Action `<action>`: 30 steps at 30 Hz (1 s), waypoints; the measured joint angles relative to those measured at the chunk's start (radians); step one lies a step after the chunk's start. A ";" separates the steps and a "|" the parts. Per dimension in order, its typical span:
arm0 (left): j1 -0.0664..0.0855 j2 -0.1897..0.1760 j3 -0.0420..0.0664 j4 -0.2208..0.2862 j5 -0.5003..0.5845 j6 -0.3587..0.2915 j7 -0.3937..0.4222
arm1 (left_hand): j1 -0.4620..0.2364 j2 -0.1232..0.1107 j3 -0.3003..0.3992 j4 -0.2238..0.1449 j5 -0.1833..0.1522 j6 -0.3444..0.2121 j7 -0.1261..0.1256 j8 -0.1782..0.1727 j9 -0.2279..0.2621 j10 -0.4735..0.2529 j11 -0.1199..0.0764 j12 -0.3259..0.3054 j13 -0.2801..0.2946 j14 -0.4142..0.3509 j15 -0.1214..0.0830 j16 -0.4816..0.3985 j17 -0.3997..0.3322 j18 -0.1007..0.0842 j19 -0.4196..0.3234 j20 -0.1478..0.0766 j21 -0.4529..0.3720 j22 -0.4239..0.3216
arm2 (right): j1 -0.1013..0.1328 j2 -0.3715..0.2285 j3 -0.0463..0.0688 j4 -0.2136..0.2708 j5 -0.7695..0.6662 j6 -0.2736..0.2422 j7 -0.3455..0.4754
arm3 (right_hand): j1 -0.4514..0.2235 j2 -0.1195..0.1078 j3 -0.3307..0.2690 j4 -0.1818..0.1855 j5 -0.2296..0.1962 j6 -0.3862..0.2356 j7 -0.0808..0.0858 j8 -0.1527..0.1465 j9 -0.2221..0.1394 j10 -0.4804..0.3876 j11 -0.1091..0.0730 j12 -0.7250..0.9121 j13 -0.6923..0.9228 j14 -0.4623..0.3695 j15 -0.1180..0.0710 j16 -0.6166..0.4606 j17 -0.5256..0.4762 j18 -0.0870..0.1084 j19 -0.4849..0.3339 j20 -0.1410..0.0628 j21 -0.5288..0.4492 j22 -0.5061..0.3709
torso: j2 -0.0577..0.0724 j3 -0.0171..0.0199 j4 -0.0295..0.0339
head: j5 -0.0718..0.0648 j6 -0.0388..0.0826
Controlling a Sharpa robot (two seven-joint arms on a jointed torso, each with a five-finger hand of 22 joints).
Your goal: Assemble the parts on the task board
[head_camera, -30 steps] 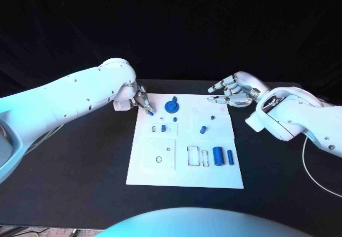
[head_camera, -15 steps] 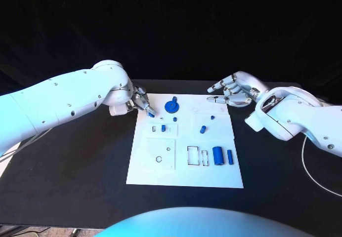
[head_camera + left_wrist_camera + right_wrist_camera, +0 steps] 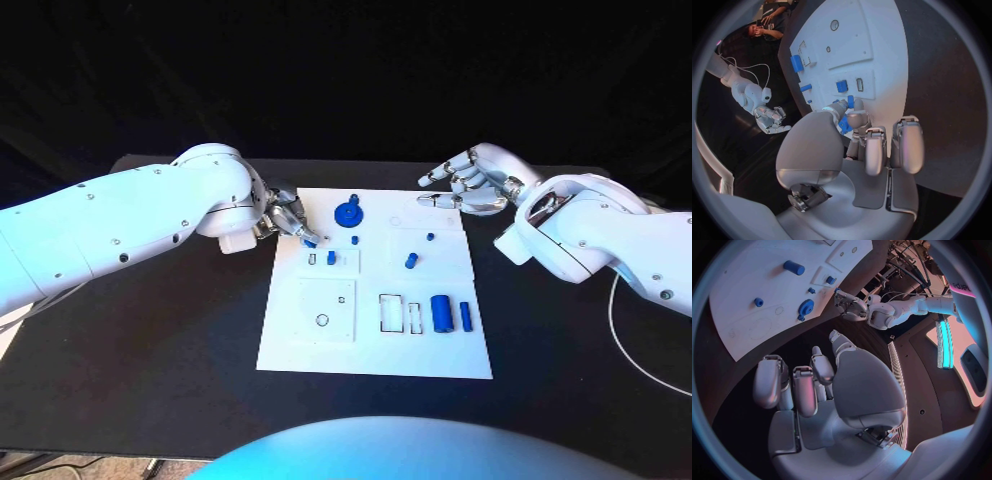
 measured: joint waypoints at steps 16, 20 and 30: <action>-0.022 0.005 -0.004 0.004 -0.039 0.024 -0.020 | -0.011 -0.010 0.022 -0.016 -0.004 0.000 0.000 -0.001 0.000 0.000 0.000 0.004 0.004 0.000 0.000 0.000 0.000 0.000 0.000 0.000 0.005 0.000 | -0.002 -0.001 0.000 0.001 0.000 0.001 0.000 | 0.000 0.000 0.000 0.000 0.000 0.000 0.000 0.000 0.000 0.000 0.000 0.000 0.000 0.000 0.000 0.000 0.001 0.000 0.000 0.000 0.000 0.000 | 0.000 0.0014 0.0001 | 0.008 -0.008; -0.031 0.013 -0.005 -0.003 -0.046 0.039 -0.028 | -0.011 -0.010 0.022 -0.016 -0.004 0.000 0.000 -0.001 0.000 0.000 0.000 0.004 0.004 0.000 0.000 0.000 0.001 0.000 0.000 0.000 0.005 0.000 | -0.002 -0.003 0.000 0.002 0.000 0.001 0.000 | 0.000 0.000 0.000 0.000 0.000 0.000 0.000 0.000 0.000 0.000 0.000 0.000 0.000 0.000 0.000 0.000 0.001 0.000 0.000 0.000 0.000 0.000 | 0.000 0.0014 0.0003 | 0.008 -0.009; -0.033 0.021 -0.003 -0.012 -0.056 0.058 -0.041 | -0.011 -0.011 0.023 -0.018 -0.003 0.000 0.001 0.002 0.001 0.001 -0.001 0.004 0.004 0.000 0.000 0.000 0.001 0.000 0.000 0.000 0.005 0.000 | -0.002 -0.004 0.000 0.008 0.000 0.001 0.001 | 0.000 0.000 0.000 0.000 0.000 0.000 0.000 0.000 0.000 0.000 0.000 0.000 0.000 0.000 0.000 0.000 0.001 0.000 0.000 0.000 0.000 0.000 | 0.000 0.0021 -0.0016 | 0.013 -0.009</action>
